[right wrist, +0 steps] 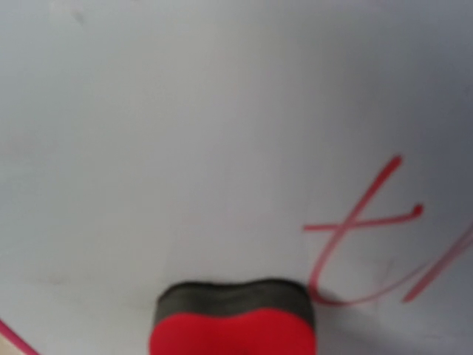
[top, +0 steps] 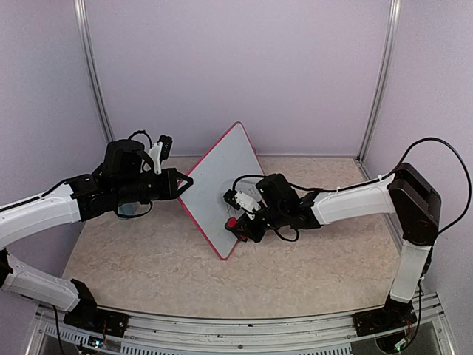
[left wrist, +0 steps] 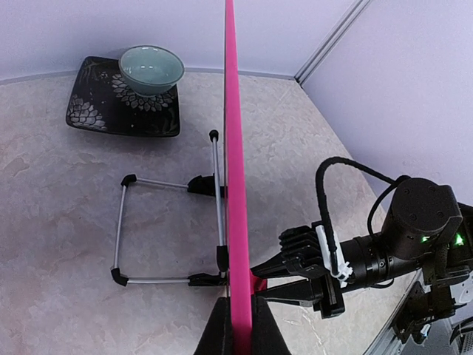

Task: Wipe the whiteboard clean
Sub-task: Erase the whiteboard at the center of the board.

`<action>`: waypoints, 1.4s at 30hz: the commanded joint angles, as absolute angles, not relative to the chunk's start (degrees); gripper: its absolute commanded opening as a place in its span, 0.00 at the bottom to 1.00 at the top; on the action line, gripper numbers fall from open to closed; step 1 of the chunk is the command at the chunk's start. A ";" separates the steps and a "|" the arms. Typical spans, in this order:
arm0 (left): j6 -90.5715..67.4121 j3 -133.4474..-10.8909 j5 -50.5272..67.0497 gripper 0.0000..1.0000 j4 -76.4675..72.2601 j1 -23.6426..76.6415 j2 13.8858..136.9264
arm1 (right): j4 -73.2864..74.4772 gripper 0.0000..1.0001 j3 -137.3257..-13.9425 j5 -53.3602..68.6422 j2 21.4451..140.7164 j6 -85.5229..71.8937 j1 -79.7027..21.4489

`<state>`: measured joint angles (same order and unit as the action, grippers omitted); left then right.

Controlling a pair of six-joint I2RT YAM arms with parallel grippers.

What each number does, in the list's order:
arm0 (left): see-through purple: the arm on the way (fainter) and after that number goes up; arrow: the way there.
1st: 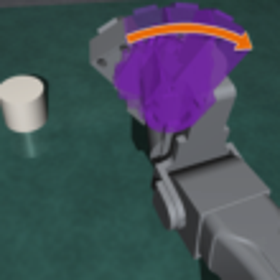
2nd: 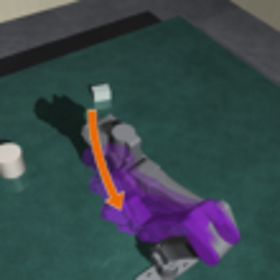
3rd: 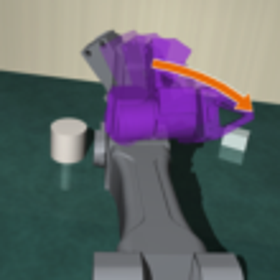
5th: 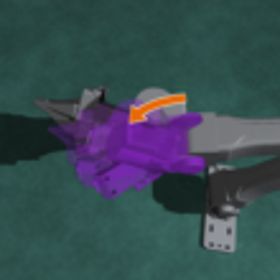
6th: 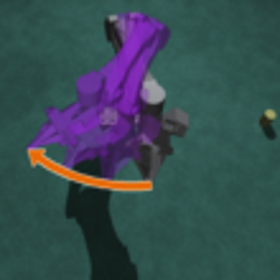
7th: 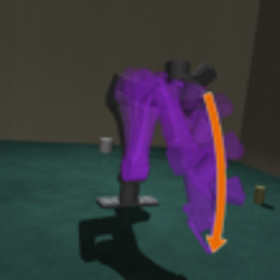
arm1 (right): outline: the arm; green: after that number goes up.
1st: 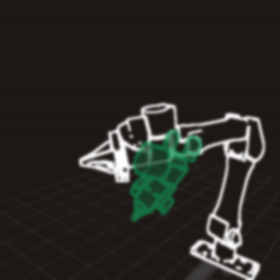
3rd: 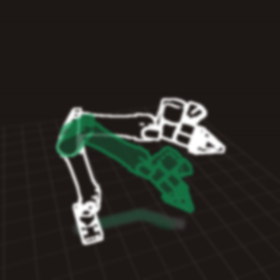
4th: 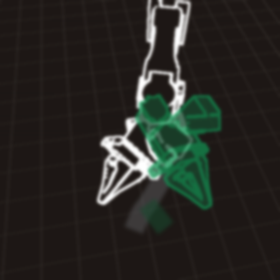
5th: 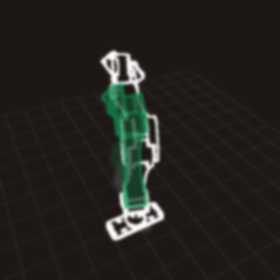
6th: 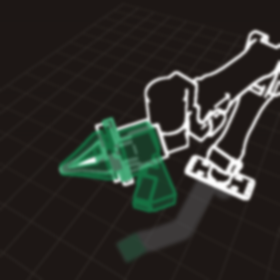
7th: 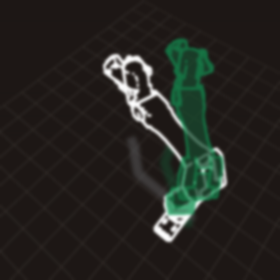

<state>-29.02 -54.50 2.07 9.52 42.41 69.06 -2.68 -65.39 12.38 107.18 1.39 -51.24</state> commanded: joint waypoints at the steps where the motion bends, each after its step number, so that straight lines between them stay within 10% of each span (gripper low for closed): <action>1: -27.96 -53.46 6.86 0.00 12.91 43.42 69.05 | -3.14 0.01 -65.31 11.30 108.10 0.63 -50.97; 42: -27.99 -55.07 7.27 0.00 12.83 43.85 71.31 | 0.27 0.01 -77.93 11.13 109.63 2.50 -49.55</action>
<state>-28.93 -55.33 1.85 9.82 42.41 69.80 3.75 -69.87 10.72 109.06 1.19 -49.63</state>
